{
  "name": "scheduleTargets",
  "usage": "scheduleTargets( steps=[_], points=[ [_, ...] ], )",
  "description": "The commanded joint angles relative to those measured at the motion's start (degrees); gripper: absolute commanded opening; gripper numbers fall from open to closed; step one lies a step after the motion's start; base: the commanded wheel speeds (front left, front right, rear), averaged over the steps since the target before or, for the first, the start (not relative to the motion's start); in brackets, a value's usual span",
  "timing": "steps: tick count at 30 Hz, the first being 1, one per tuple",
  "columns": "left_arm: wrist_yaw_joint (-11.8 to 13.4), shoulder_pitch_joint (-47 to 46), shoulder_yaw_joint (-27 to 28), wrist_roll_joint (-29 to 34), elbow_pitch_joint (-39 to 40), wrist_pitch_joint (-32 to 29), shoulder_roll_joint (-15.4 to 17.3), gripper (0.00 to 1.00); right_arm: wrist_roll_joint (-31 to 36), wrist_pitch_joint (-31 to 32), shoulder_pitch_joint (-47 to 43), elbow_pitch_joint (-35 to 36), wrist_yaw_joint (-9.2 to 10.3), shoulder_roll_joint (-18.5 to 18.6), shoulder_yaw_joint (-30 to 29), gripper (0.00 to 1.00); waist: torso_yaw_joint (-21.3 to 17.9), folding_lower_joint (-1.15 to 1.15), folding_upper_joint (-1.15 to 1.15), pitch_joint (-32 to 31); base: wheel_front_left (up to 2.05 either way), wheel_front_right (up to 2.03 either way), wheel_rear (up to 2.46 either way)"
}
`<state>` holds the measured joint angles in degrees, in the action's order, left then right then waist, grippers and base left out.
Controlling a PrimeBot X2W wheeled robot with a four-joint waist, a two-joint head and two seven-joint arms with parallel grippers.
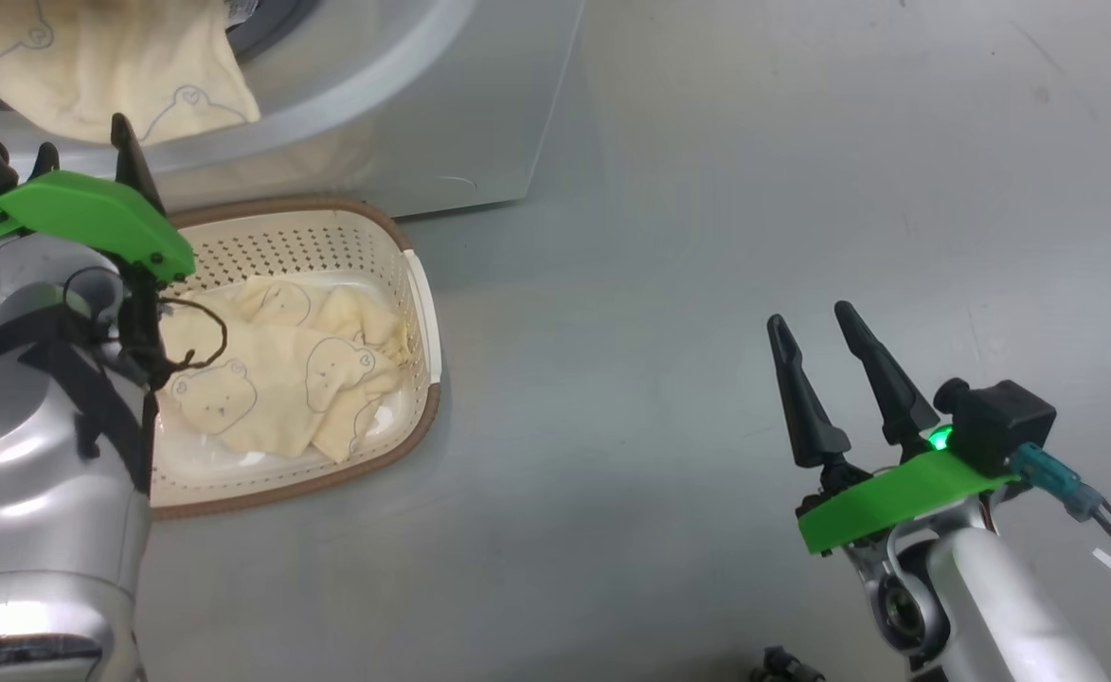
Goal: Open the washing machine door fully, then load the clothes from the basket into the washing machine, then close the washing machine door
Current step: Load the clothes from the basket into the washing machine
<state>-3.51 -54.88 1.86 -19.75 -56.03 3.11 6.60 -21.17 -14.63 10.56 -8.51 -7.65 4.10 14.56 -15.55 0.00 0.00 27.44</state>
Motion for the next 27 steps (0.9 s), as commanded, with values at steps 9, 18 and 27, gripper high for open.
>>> scheduleTargets(
  steps=[9,18,27],
  points=[
    [-0.4,-5.2,0.0,-0.3,-2.6,2.5,1.8,1.00,-0.5,-0.4,1.6,1.4,0.16,0.6,1.6,1.00,-0.9,0.00,0.00,1.3,0.00,0.00,0.00],
    [-0.9,-7.8,-0.9,-0.5,-7.3,4.8,2.2,0.64,-0.6,-0.4,1.9,1.5,0.16,0.9,1.8,1.00,-1.8,0.00,0.00,2.4,0.00,0.00,0.00],
    [-0.7,-10.4,-2.1,0.0,-10.2,7.0,3.2,0.69,-0.9,-0.4,2.1,1.7,0.16,0.9,1.8,1.00,-2.5,0.00,0.00,3.5,0.00,0.00,0.00]
  ],
)
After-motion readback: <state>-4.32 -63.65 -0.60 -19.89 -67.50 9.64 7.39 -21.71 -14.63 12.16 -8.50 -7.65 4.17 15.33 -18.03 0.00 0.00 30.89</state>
